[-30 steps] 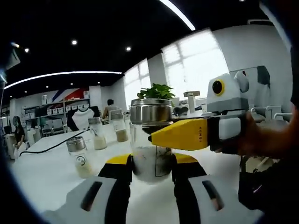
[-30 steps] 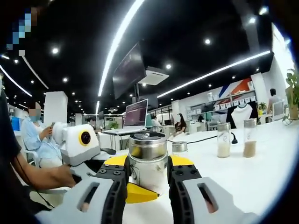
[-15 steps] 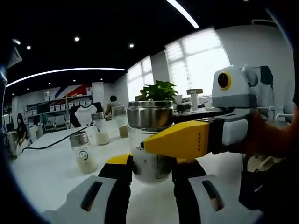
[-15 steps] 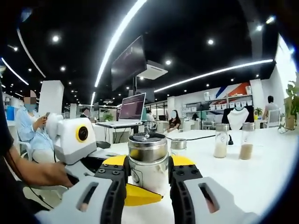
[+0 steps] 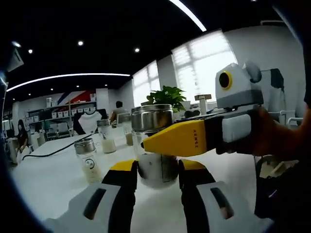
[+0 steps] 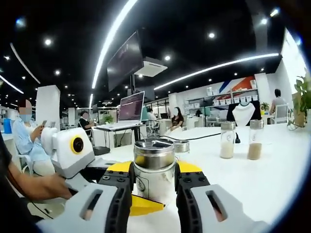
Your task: Rotate the seasoning bottle until the label or dispensing opening points toward the visible target arrow and the bottle remains upright within the marked orientation range
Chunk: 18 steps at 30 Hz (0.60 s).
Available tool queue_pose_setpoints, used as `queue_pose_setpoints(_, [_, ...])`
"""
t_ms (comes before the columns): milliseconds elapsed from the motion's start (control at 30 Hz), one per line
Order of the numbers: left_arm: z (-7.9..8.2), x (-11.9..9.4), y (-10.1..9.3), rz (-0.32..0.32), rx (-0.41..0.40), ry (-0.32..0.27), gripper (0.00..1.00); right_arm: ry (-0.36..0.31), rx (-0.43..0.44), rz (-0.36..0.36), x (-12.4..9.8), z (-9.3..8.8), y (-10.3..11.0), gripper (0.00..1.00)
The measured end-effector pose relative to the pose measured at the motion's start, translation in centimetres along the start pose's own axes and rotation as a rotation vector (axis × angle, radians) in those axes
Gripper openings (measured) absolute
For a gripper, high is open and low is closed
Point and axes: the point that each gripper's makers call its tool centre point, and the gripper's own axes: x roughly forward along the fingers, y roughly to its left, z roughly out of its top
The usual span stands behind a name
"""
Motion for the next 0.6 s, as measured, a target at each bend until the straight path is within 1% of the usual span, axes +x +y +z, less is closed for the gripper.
queue_pose_setpoints(67, [-0.1,-0.1,0.4,0.01,0.002,0.001,0.39,-0.003,-0.003,-0.009,0.0,0.1,-0.5,0.3])
queue_pose_setpoints(167, [-0.2,-0.3,1.0,0.023,-0.017,0.002,0.42,-0.007,0.012,-0.012,0.3,0.3,-1.4,0.3])
queue_pose_setpoints(233, [-0.3,-0.4,1.3,0.036,-0.015,0.007,0.45,-0.003,0.0,-0.013,0.6,0.3,-1.9,0.3])
queue_pose_setpoints(333, [-0.4,-0.5,1.8,0.054,-0.018,0.007,0.51,-0.003,0.018,-0.016,1.1,0.3,-3.0,0.3])
queue_pose_setpoints(600, [-0.8,-0.8,3.2,0.109,-0.02,0.021,0.63,0.016,-0.002,-0.031,2.1,-0.1,-4.8,0.29])
